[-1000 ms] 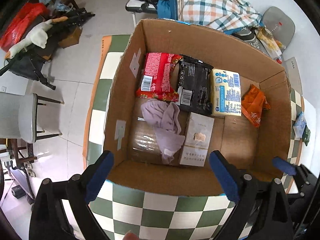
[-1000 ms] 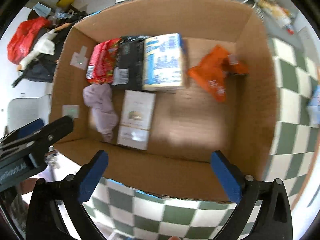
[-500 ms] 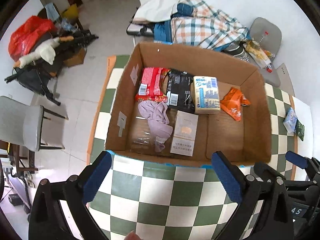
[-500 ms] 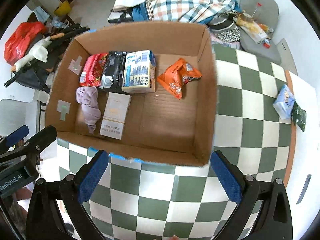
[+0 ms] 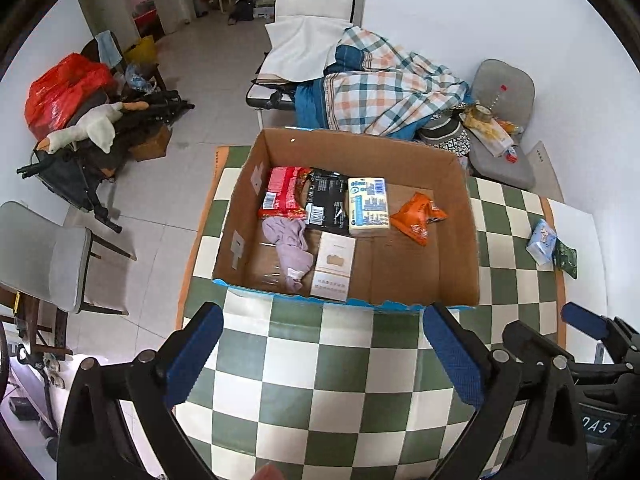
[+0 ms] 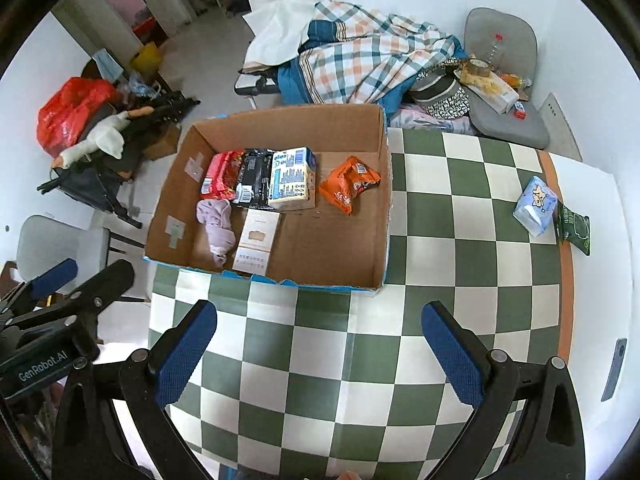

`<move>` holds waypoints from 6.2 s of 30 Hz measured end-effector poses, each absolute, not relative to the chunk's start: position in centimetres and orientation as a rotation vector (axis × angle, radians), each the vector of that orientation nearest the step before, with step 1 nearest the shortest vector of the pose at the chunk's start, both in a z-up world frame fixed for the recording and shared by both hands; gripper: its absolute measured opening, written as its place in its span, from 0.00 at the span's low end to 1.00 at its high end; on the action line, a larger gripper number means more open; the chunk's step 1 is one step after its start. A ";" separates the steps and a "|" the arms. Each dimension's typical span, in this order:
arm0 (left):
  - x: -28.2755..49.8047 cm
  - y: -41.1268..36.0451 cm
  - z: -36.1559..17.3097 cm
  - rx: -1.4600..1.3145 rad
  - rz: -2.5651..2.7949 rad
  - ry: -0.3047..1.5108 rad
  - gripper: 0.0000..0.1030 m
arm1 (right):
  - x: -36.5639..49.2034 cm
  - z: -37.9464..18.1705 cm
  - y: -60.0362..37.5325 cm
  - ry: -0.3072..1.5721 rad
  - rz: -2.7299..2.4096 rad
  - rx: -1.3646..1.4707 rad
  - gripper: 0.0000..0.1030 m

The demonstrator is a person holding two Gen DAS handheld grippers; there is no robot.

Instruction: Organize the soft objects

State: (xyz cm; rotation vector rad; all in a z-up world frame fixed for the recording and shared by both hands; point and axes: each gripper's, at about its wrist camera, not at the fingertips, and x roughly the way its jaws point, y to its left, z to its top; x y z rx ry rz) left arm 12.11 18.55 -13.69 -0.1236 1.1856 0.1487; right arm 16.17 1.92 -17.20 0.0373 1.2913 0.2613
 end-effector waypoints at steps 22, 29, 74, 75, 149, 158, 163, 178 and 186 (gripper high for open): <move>27.0 -7.6 -16.7 0.101 -0.133 1.243 0.99 | 23.3 -21.2 -31.8 1.322 -0.132 0.645 1.00; 32.6 -15.1 -23.0 0.191 -0.129 1.356 0.99 | 27.4 -29.7 -43.2 1.395 -0.293 0.955 1.00; 39.7 -31.2 -41.6 0.355 -0.317 1.664 0.79 | 35.4 -47.2 -46.8 1.793 -0.332 0.406 0.56; 39.6 -31.3 -41.3 0.357 -0.321 1.658 0.68 | 35.5 -47.2 -46.8 1.795 -0.334 0.411 0.56; 27.4 14.9 -27.5 -0.265 -0.160 1.499 0.37 | 27.9 -30.9 2.9 1.572 0.244 0.131 0.35; 27.5 14.9 -29.2 -0.259 -0.141 1.567 0.47 | 28.6 -31.8 2.8 1.577 0.227 0.121 0.50; 27.1 15.3 -28.7 -0.258 -0.139 1.548 0.63 | 28.5 -31.1 2.9 1.564 0.209 0.079 0.56; 24.6 17.0 -24.7 -0.159 -0.022 1.416 0.98 | 27.0 -29.3 1.9 1.524 0.143 0.010 0.96; 22.7 17.3 -21.8 -0.113 0.036 1.325 0.99 | 25.6 -27.4 1.8 1.471 0.118 -0.018 1.00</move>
